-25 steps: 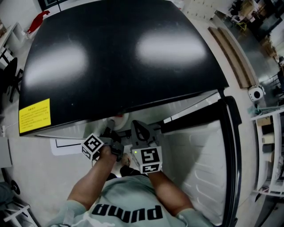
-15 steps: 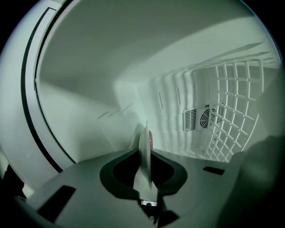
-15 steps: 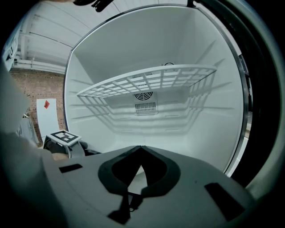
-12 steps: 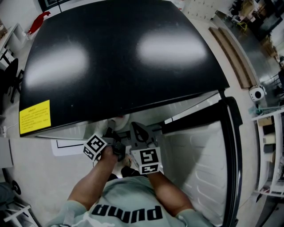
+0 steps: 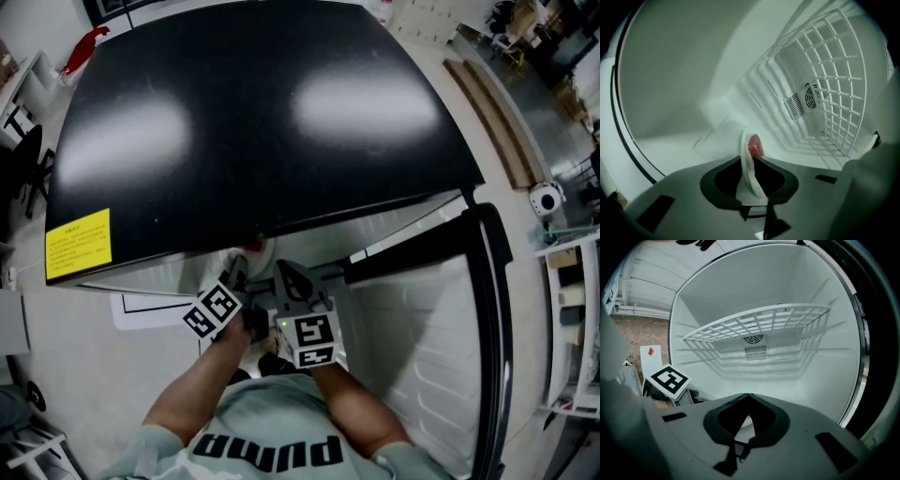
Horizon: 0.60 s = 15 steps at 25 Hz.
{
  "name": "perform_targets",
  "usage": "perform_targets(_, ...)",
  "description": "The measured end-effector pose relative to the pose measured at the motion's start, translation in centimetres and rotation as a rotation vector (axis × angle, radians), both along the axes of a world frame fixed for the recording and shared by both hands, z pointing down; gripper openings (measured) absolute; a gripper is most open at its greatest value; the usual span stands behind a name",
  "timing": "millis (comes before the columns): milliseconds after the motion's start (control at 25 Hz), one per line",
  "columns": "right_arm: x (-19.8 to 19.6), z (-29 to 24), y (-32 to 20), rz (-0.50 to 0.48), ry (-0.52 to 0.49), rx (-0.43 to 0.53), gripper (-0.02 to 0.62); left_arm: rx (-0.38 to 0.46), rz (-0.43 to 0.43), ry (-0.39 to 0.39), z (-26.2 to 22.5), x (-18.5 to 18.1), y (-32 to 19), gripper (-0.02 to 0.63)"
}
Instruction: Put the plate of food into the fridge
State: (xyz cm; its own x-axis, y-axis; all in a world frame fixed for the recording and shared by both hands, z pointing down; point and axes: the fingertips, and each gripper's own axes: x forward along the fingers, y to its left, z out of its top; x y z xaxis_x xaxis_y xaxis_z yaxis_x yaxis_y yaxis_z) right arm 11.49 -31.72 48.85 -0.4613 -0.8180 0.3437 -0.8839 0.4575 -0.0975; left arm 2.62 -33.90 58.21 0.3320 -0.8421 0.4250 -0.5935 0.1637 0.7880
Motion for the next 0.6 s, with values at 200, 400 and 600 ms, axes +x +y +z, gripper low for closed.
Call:
perform_targets(200,-0.1,0.3,0.1,-0.003,0.000,-0.005,0.005,0.028,0.059,-0.074,-0.3,0.5,0.1,0.115)
perform_targets(400,-0.1,0.7,0.1,-0.004,-0.005,-0.012,0.005,0.037,0.136,-0.194,-0.1,0.8,0.4,0.153)
perform_targets(600,-0.1,1.1,0.2,-0.002,-0.020,-0.025,0.005,0.055,0.236,-0.399,0.1,1.2,0.7,0.201)
